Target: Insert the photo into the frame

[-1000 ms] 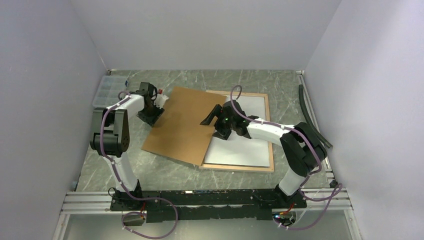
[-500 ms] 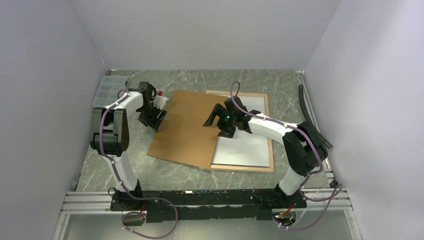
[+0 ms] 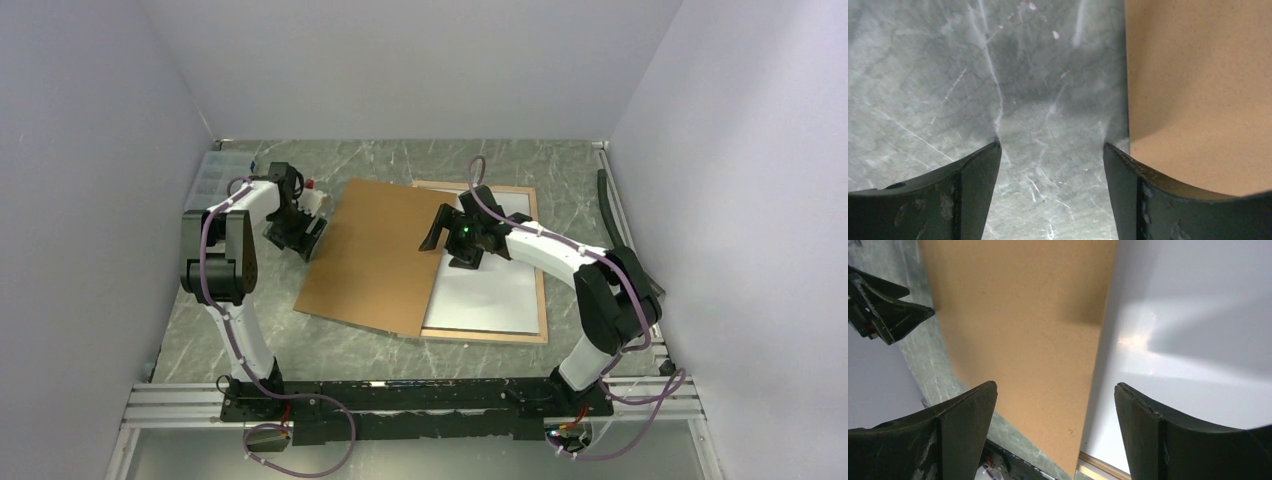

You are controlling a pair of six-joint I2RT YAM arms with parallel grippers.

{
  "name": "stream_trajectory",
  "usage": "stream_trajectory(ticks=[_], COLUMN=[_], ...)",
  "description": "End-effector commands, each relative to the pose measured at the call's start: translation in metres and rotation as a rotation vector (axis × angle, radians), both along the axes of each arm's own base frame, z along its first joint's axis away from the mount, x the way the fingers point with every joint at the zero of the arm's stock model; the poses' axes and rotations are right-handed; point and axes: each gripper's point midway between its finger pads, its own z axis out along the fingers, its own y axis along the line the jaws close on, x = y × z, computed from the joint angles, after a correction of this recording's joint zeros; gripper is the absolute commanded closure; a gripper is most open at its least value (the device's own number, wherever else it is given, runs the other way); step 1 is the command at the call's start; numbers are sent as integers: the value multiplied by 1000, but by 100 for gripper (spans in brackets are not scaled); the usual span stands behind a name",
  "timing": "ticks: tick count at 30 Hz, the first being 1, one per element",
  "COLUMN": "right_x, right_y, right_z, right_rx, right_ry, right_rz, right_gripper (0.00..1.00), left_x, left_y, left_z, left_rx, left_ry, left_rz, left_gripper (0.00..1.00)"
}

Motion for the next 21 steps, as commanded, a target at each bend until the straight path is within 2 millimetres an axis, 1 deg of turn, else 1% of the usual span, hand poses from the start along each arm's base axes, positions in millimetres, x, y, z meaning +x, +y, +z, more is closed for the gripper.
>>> stream_trajectory(ticks=[1,5,9,16,21], right_x=[19,25,29,34,34], right_y=[-1,3,6,11,15], right_z=[24,15,8,-1,-8], right_rx=[18,20,34,63,85], right_ry=[-95,-90,-84,-72,-55], right_rz=[11,17,16,14,15], right_gripper=[11,16,20,22,23], left_x=[13,11,4,-11,-15], left_y=[5,-2,-9,-24,-30], left_z=[-11,-19,-25,-34,-39], left_rx=[25,-12,-38,-77,-84], left_ry=[-26,0,26,65,80], left_rz=[28,27,22,5,-3], left_gripper=[23,33,39,43,44])
